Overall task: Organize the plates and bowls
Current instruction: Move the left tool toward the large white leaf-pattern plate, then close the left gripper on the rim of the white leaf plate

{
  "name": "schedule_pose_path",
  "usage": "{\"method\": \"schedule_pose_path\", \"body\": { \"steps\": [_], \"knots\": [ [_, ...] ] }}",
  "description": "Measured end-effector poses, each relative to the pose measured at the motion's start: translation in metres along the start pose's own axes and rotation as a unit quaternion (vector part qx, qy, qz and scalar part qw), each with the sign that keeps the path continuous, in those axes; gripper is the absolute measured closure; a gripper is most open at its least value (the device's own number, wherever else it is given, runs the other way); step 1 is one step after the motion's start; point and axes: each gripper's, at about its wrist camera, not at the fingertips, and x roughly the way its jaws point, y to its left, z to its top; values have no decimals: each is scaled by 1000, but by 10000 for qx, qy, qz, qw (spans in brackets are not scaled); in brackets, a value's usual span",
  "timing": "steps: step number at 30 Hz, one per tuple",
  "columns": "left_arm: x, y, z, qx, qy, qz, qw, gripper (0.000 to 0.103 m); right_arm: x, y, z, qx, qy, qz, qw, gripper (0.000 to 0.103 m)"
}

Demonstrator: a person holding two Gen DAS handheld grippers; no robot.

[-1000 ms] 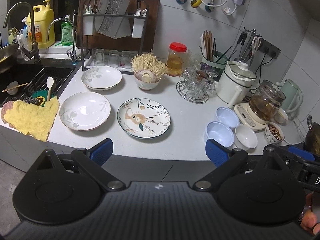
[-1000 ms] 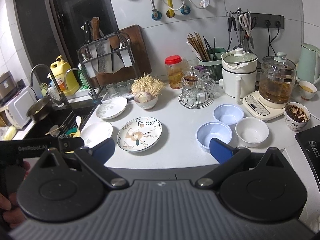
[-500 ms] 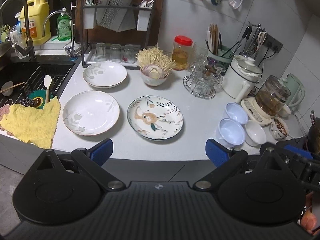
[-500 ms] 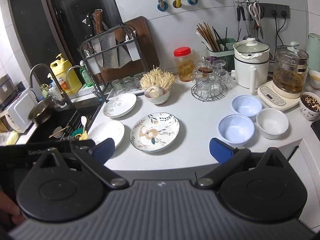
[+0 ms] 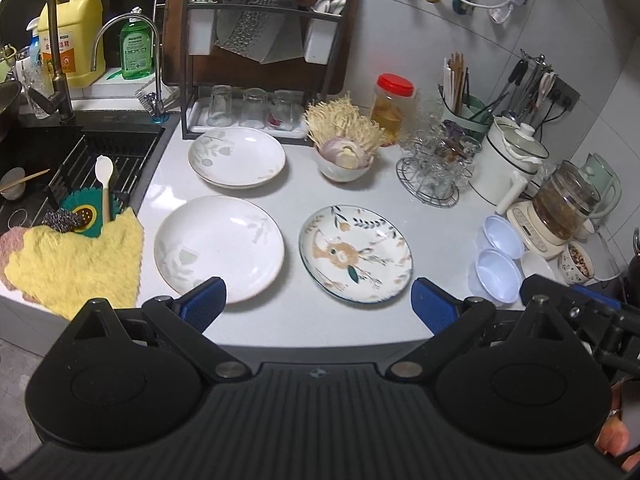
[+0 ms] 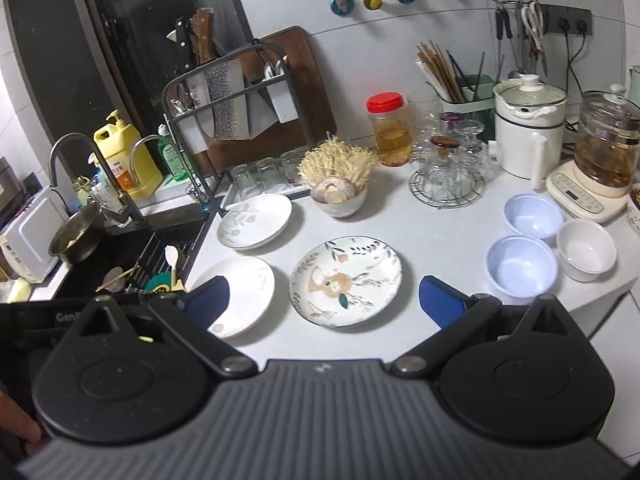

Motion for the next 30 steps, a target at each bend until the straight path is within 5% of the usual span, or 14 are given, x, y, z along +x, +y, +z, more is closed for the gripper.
{"method": "schedule_pose_path", "body": {
  "steps": [16, 30],
  "knots": [
    [73, 98, 52, 40, 368, 51, 9993, 3, 92, 52, 6, 331, 134, -227, 9991, 0],
    [146, 174, 83, 67, 766, -259, 9967, 3, 178, 90, -11, 680, 284, -518, 9959, 0]
  ]
}}
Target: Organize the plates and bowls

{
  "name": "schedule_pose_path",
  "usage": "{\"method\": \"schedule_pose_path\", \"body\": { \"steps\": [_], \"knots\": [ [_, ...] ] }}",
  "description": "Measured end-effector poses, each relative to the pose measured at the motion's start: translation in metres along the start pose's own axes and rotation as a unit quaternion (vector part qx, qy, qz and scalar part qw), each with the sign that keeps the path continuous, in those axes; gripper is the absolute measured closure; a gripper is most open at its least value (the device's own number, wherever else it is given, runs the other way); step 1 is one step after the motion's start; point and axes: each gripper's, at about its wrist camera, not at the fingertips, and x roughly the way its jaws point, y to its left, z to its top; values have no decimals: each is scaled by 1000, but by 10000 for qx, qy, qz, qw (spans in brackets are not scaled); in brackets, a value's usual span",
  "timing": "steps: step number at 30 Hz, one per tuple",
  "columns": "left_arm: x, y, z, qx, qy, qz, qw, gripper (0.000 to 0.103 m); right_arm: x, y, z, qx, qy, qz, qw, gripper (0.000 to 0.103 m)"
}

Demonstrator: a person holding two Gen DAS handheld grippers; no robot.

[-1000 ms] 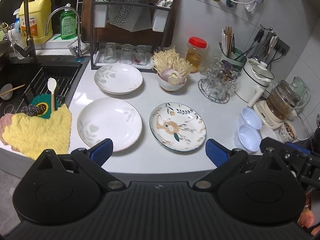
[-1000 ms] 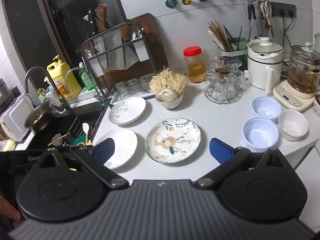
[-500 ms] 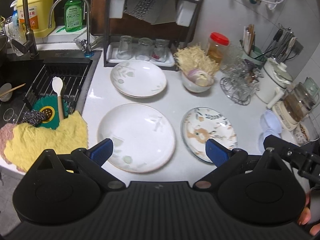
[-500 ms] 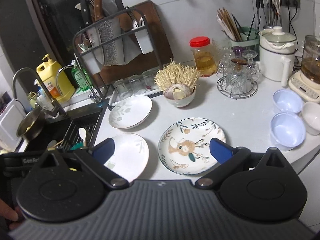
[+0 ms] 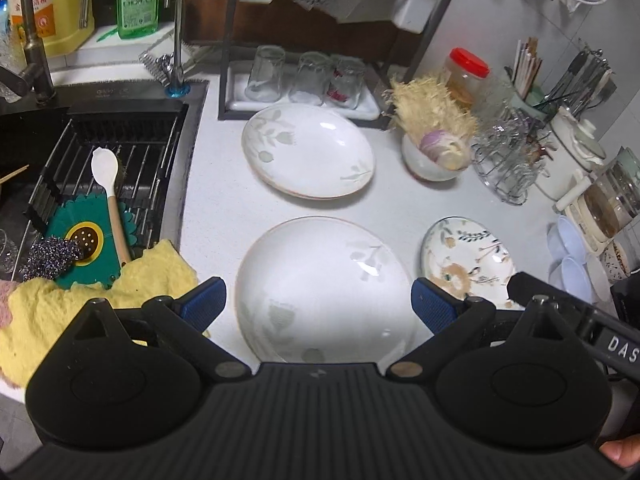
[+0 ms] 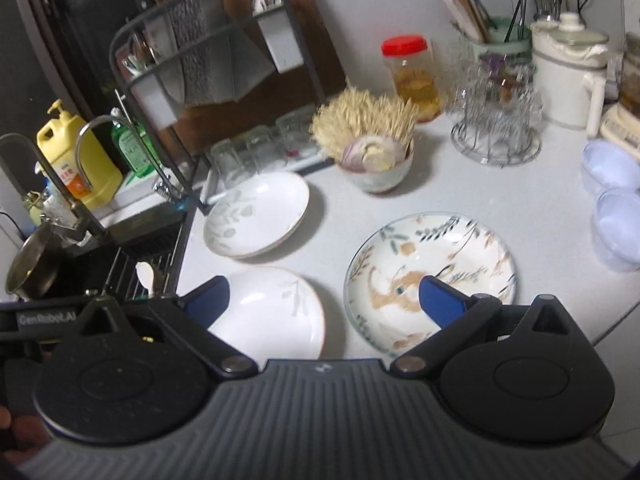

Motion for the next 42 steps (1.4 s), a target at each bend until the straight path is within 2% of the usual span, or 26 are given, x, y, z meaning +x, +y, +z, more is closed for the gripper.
{"method": "schedule_pose_path", "body": {
  "steps": [6, 8, 10, 12, 16, 19, 23, 28, 34, 42],
  "knots": [
    [34, 24, 4, 139, 215, -90, 9996, 3, 32, 11, -11, 163, 359, 110, 9992, 6],
    [46, 30, 4, 118, 305, -124, 9994, 4, 41, 14, -15, 143, 487, 101, 9987, 13],
    [57, 35, 3, 142, 433, -215, 9987, 4, 51, 16, -18, 144, 657, 32, 9977, 25],
    [66, 39, 0, 176, 531, -216, 9982, 4, 61, 15, -23, 146, 803, -15, 9967, 27],
    [84, 46, -5, 151, 690, -298, 9971, 4, 80, 15, -32, 251, 1092, -96, 9937, 43],
    [96, 50, -3, 152, 753, -388, 9963, 18, 92, 14, -35, 321, 1237, -211, 9916, 56],
    [110, 56, 0, 136, 791, -437, 9958, 38, 105, 13, -37, 286, 1307, -461, 9899, 63],
    [129, 65, 2, 128, 893, -380, 9952, 54, 119, 8, -41, 431, 1409, -583, 9874, 79],
    [138, 66, 2, 178, 866, -406, 9953, 72, 121, 11, -45, 508, 1357, -491, 9882, 86],
    [136, 69, 5, 305, 936, -501, 9939, 77, 117, 15, -44, 476, 1318, -518, 9888, 87]
  ]
}}
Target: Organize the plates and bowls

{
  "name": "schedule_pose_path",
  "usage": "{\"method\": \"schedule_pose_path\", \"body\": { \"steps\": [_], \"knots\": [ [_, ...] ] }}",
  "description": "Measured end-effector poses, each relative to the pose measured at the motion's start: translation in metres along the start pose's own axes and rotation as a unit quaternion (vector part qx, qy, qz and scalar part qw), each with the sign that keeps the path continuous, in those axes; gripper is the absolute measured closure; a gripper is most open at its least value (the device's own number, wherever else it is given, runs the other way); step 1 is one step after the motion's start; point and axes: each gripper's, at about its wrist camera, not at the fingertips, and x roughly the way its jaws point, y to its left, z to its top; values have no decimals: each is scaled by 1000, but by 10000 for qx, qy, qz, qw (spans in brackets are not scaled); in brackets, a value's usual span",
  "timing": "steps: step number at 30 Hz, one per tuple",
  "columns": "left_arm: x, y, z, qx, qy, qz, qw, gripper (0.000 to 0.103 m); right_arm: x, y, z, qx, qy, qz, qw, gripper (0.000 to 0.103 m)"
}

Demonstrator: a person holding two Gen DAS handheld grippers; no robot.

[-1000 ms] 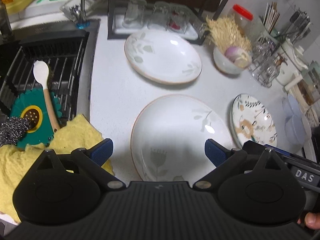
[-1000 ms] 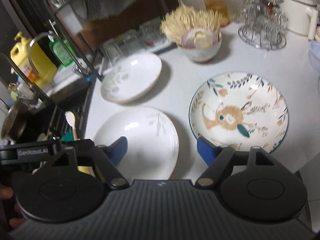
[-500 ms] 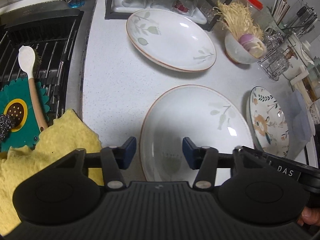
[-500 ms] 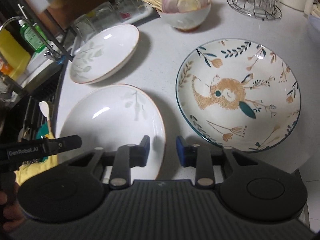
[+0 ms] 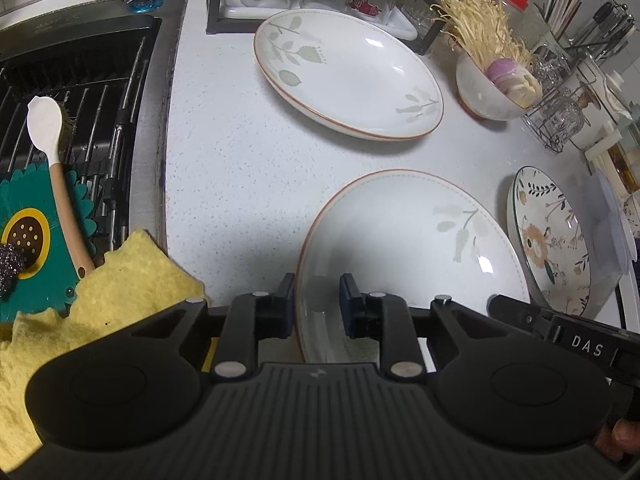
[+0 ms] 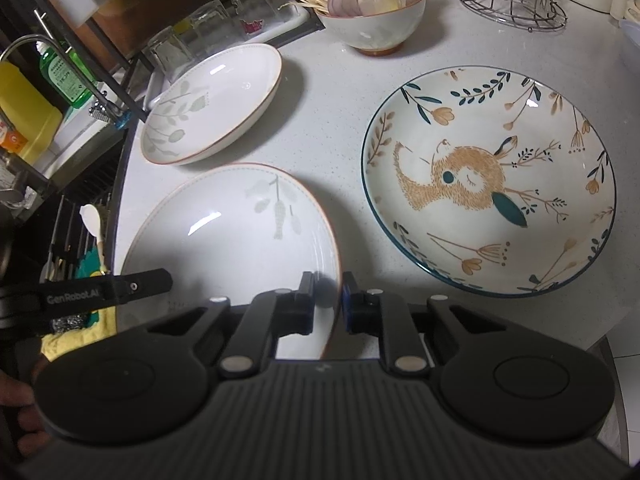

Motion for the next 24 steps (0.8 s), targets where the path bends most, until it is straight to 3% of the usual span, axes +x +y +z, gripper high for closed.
{"method": "schedule_pose_path", "body": {
  "steps": [12, 24],
  "knots": [
    [-53, -20, 28, 361, 19, -135, 9993, 77, -46, 11, 25, -9, -227, 78, 9997, 87],
    [-106, -52, 55, 578, -335, -244, 9975, 77, -89, 8, 53, 66, -512, 344, 9981, 87]
  ]
}}
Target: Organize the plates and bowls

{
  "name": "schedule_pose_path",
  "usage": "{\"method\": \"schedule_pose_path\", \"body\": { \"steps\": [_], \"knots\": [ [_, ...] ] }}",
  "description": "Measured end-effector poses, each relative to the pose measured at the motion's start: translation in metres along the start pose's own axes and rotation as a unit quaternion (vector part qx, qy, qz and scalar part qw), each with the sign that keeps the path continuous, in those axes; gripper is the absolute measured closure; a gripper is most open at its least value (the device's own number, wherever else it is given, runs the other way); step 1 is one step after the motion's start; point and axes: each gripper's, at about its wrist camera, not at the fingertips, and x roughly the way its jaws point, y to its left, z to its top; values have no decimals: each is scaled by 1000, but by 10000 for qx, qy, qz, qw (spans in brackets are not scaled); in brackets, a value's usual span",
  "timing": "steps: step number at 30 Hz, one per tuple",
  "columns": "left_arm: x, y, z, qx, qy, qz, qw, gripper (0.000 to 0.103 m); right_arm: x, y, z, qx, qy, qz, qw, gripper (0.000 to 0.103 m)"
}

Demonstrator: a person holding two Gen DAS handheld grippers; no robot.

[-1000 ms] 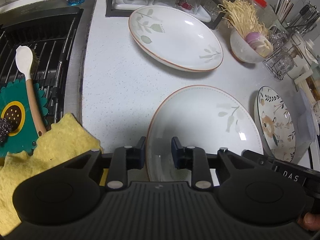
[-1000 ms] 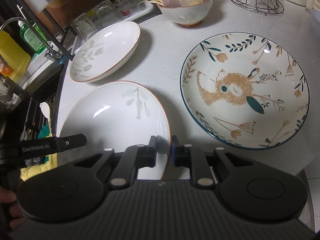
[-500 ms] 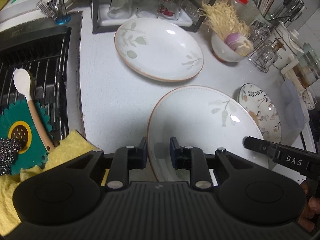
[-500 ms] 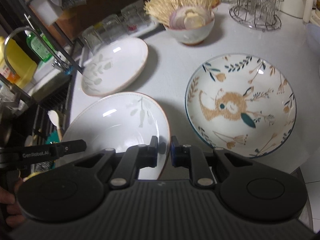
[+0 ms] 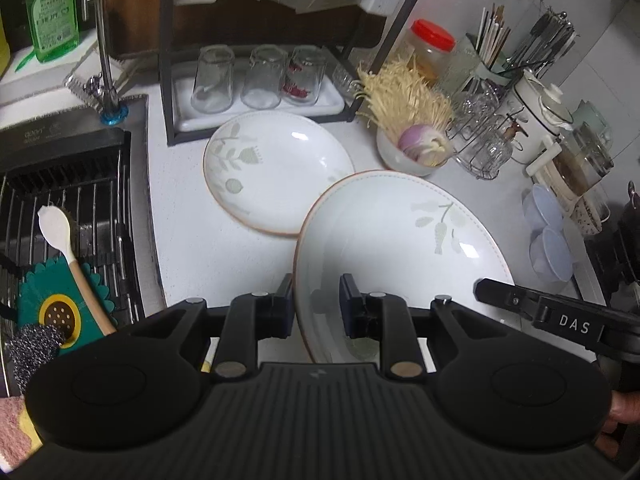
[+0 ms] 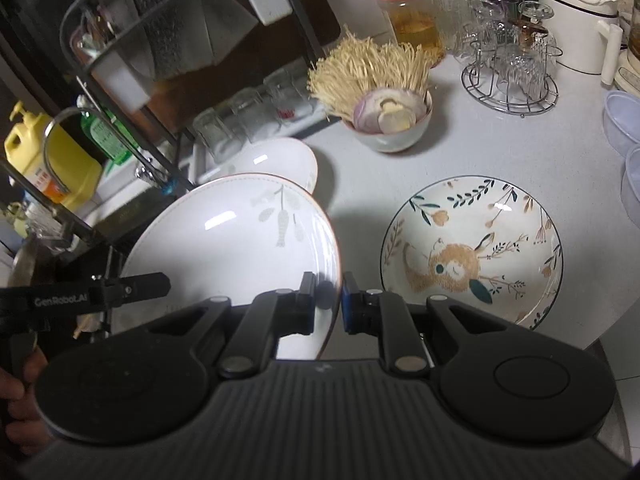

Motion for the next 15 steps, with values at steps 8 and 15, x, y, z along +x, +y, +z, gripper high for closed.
{"method": "schedule_pose_path", "body": {
  "steps": [8, 15],
  "knots": [
    [-3, -27, 4, -79, -60, 61, 9999, 77, -9, -22, 13, -16, -73, 204, 9998, 87],
    [7, -60, 13, -39, -57, -37, 10000, 77, -26, -51, 26, 38, -212, 261, 9994, 87]
  ]
}}
